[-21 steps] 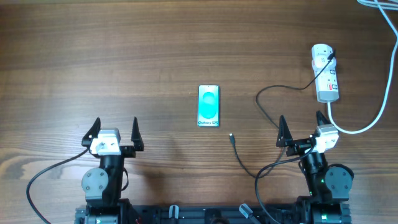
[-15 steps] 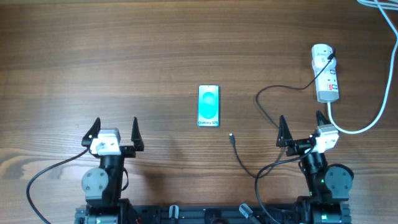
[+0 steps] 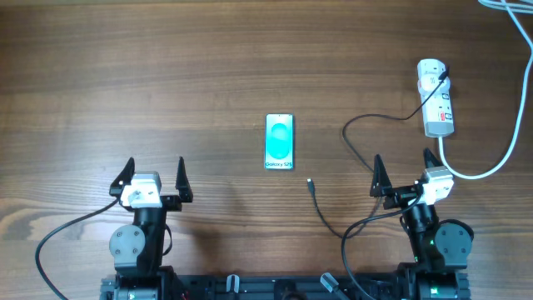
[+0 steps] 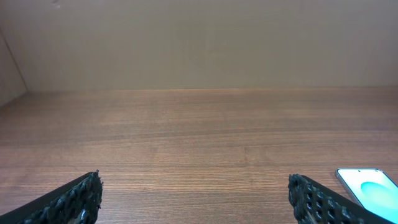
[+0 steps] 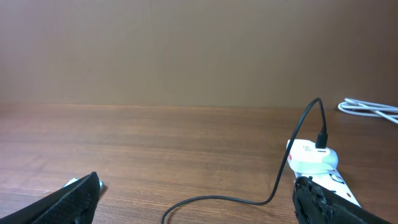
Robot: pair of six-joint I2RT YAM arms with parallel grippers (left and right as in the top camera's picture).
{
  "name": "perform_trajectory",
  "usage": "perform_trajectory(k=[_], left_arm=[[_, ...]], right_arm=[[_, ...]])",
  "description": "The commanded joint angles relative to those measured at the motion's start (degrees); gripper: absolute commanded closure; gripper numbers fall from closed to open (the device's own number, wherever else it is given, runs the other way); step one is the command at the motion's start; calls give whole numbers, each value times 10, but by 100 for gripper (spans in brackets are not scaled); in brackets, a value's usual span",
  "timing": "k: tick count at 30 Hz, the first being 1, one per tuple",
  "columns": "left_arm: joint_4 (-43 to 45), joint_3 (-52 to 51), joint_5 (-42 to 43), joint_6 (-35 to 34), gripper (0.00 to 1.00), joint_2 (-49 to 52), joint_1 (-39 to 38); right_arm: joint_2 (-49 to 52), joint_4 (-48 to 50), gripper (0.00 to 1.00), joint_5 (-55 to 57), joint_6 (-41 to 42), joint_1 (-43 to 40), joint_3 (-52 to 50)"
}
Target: Plug charger to phone and switch on socket
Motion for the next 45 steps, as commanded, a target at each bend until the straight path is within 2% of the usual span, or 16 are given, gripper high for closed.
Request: perform_trajectory(k=[1,45], left_arm=[[-4,-2,0,8,0,-4,4],[15,-2,-4,9,0,-4,4]], right_arm=[[-2,1,0,12,-7,2,-2],[-2,1,0,12,-6,2,-2]])
